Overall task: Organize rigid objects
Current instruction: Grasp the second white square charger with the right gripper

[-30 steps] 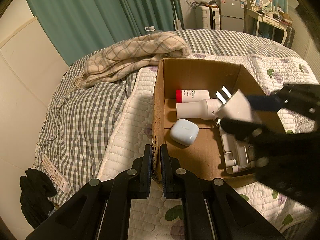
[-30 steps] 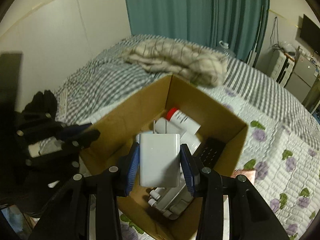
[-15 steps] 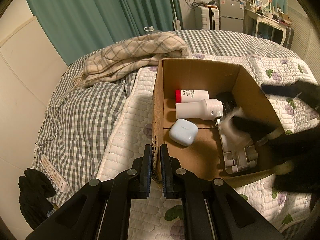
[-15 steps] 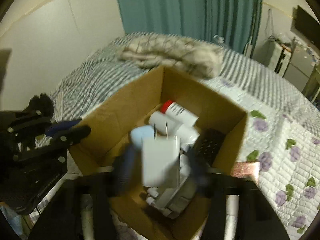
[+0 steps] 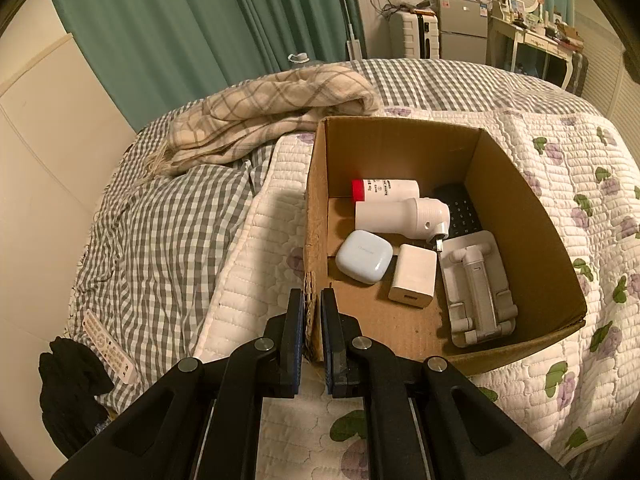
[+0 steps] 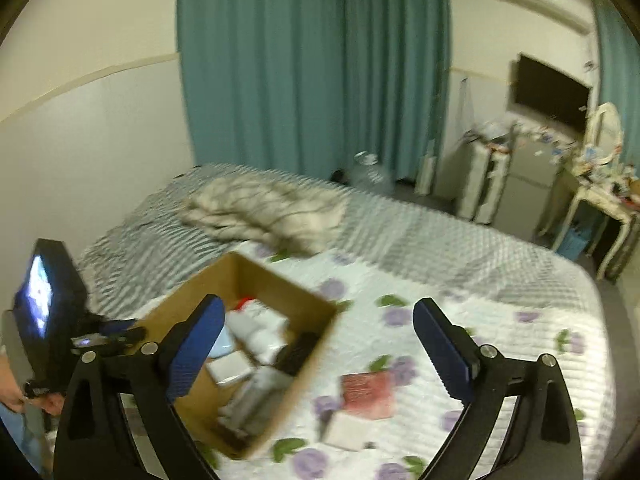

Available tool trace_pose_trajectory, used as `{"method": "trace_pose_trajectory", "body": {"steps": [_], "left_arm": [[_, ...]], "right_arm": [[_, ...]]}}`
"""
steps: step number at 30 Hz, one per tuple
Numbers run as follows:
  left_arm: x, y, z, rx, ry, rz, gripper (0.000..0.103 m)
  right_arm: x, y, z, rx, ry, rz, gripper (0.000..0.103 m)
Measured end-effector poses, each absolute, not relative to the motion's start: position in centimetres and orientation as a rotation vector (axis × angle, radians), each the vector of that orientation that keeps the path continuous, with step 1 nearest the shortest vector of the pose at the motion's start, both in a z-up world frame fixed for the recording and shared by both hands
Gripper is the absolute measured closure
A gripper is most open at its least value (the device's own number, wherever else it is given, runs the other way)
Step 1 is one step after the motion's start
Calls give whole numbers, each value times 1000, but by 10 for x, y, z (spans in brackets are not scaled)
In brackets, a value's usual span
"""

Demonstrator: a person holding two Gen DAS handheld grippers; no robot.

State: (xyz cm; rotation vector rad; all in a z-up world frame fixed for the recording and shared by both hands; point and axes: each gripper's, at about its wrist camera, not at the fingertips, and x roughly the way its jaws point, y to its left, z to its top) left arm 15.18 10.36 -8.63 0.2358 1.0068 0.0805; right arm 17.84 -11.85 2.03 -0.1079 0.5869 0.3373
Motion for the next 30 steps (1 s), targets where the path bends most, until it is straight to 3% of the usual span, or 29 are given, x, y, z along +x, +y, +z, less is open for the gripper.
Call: {"method": "trace_pose_trajectory", "body": {"steps": [8, 22, 30], "left_arm": [[152, 104, -86, 237, 1006, 82, 96], [152, 108, -87, 241, 1005, 85, 96], [152, 109, -88, 243, 1006, 85, 96]], "right_arm": [[177, -156, -16, -119, 626, 239, 2], [195, -153, -183, -79, 956, 213, 3], [201, -139, -205, -93, 968, 225, 3]]}}
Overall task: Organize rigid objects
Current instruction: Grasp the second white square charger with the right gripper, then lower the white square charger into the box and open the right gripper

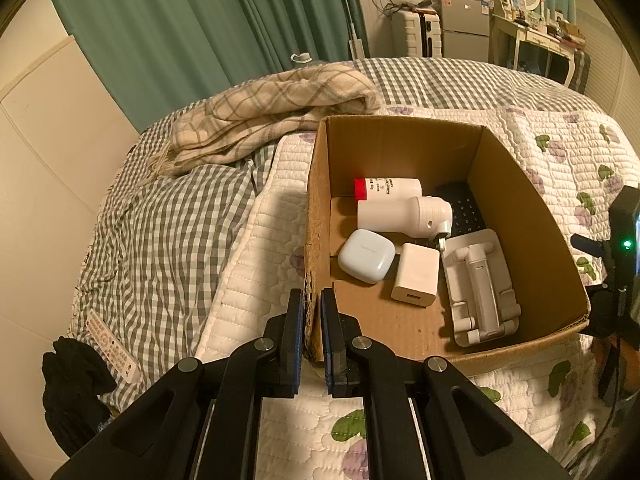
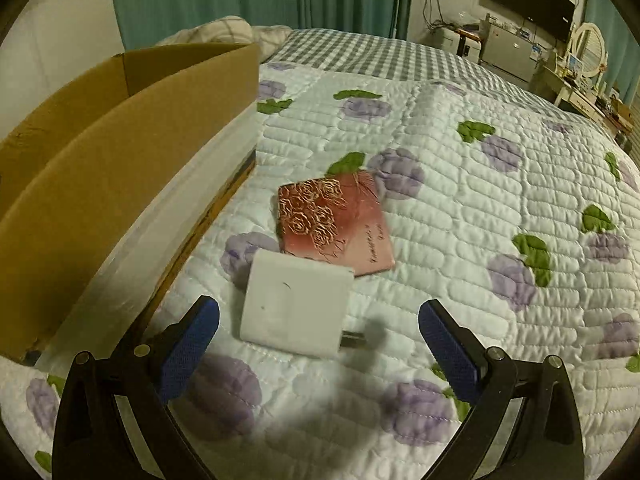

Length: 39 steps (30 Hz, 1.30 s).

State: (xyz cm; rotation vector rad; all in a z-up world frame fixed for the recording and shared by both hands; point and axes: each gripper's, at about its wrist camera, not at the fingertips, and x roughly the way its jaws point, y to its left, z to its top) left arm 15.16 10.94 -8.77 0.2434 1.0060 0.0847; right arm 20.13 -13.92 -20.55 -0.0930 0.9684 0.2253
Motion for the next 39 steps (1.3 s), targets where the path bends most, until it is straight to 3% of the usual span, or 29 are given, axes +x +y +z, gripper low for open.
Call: {"method": "trace_pose_trajectory", "body": {"steps": [2, 4, 8, 9, 25, 39], "left_arm": [[151, 109, -88, 243, 1006, 85, 96], [151, 109, -87, 243, 1006, 85, 96], [151, 109, -88, 244, 1006, 86, 96], [151, 110, -88, 245, 1006, 86, 96], [150, 109, -88, 241, 1008, 80, 96], [150, 105, -89, 244, 1009, 72, 96]], "right_arm": [[204, -140, -208, -84, 977, 224, 7], [206, -140, -211, -81, 989, 227, 23], [203, -137, -208, -75, 981, 260, 38], [202, -136, -207, -76, 977, 269, 47], [187, -155, -168, -7, 883, 233, 49], [187, -140, -24, -58, 613, 286, 49]]}}
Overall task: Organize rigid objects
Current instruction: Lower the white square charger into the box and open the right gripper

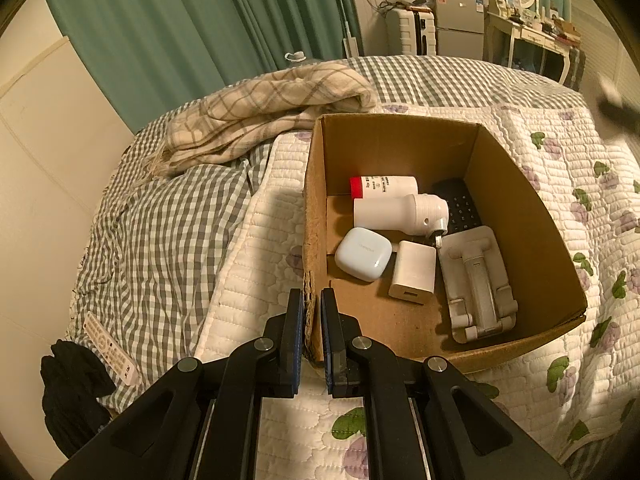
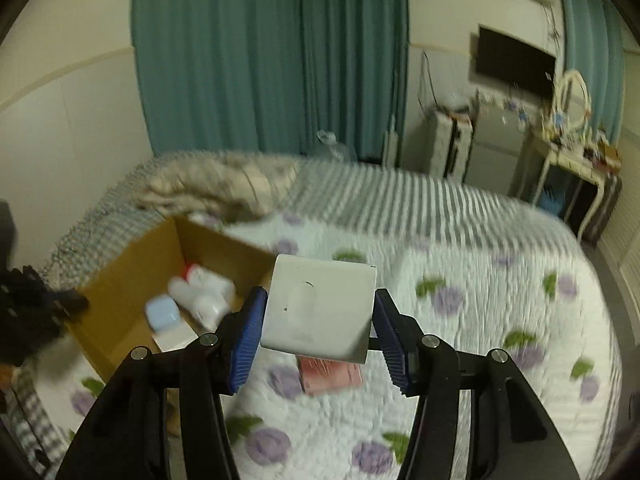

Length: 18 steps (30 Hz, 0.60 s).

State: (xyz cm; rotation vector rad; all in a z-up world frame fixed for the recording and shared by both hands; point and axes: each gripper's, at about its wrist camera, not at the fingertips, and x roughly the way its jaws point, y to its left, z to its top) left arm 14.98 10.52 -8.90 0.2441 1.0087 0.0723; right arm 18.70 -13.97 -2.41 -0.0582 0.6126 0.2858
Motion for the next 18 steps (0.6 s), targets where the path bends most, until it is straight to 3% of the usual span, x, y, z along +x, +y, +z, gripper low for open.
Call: {"method": "trace_pose_trajectory", "body": {"steps": [7, 18], "left_arm": [[150, 104, -89, 239, 1008, 68, 96], [149, 106, -88, 229, 1007, 55, 96]], "right_arm": [[195, -89, 7, -104, 584, 418, 49], [197, -8, -67, -194, 787, 607, 50]]}}
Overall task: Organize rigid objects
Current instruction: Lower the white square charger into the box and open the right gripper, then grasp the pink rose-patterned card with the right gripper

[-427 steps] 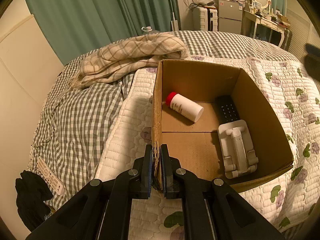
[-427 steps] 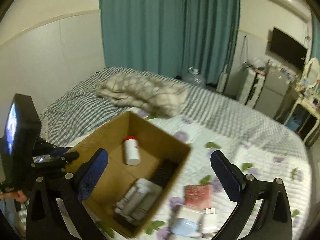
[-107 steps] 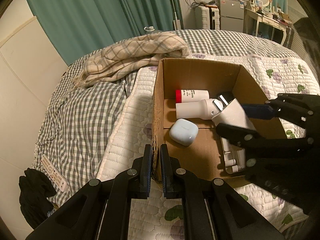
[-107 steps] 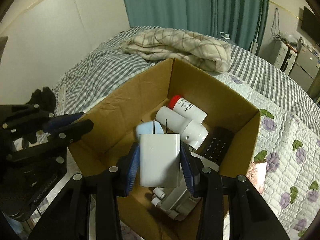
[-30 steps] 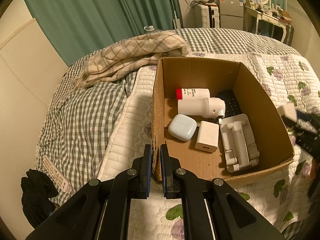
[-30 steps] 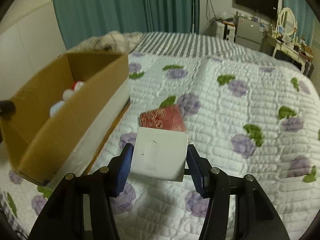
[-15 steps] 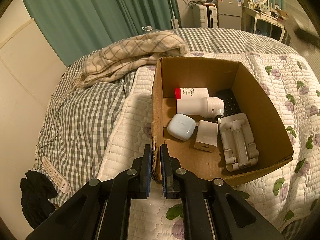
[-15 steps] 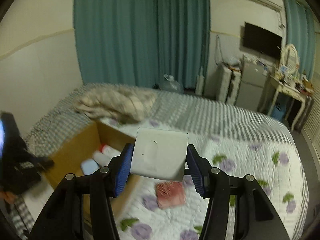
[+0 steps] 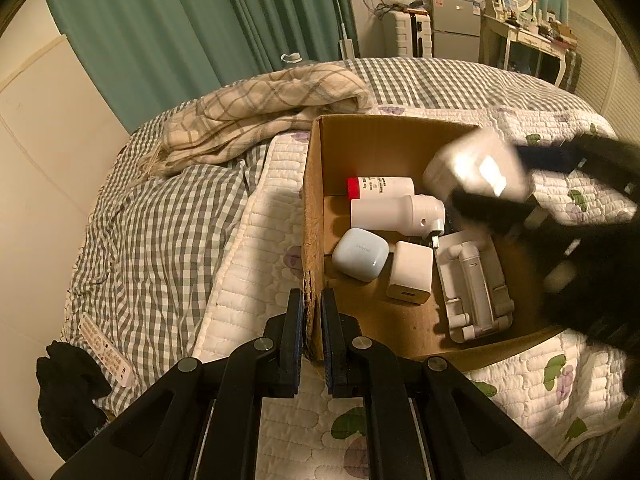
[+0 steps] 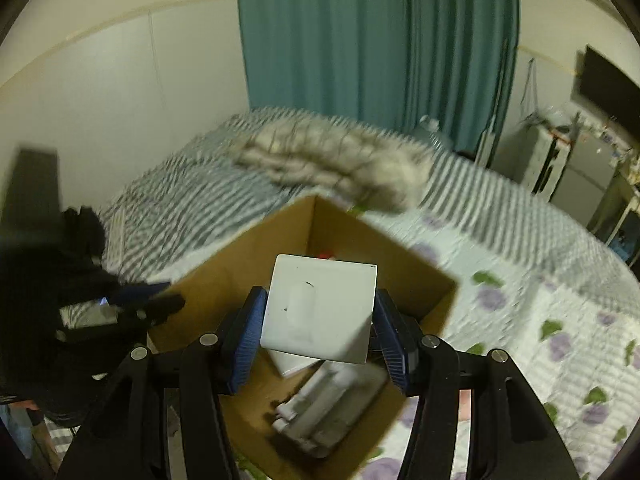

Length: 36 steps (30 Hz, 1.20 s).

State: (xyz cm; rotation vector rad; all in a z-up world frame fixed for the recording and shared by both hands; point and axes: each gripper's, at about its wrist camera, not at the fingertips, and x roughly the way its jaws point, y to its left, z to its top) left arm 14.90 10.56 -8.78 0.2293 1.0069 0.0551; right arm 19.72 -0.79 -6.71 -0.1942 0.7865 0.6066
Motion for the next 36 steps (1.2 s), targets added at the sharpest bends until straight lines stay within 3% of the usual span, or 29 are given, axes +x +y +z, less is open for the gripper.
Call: {"method": "trace_pose_trajectory", "body": {"steps": [16, 17, 19, 23, 25, 31, 36], "left_arm": [[148, 105, -86, 230, 1008, 58, 96], [149, 105, -87, 231, 1017, 61, 96], [149, 106, -87, 232, 1013, 61, 96], [150, 107, -87, 233, 1014, 62, 96], [150, 106, -87, 235, 1014, 63, 96], [150, 107, -88, 237, 1014, 66, 96], [150, 107, -87, 232, 1015, 68, 96]], "right_arm": [[204, 12, -117, -153, 910, 667, 49], [203, 10, -113, -144, 893, 663, 46], [203, 5, -107, -121, 874, 658, 26], [202, -11, -91, -92, 831, 624, 23], [200, -22, -79, -95, 791, 587, 13], [192, -82, -27, -61, 599, 413, 0], [191, -138, -1, -46, 510, 268, 0]]}}
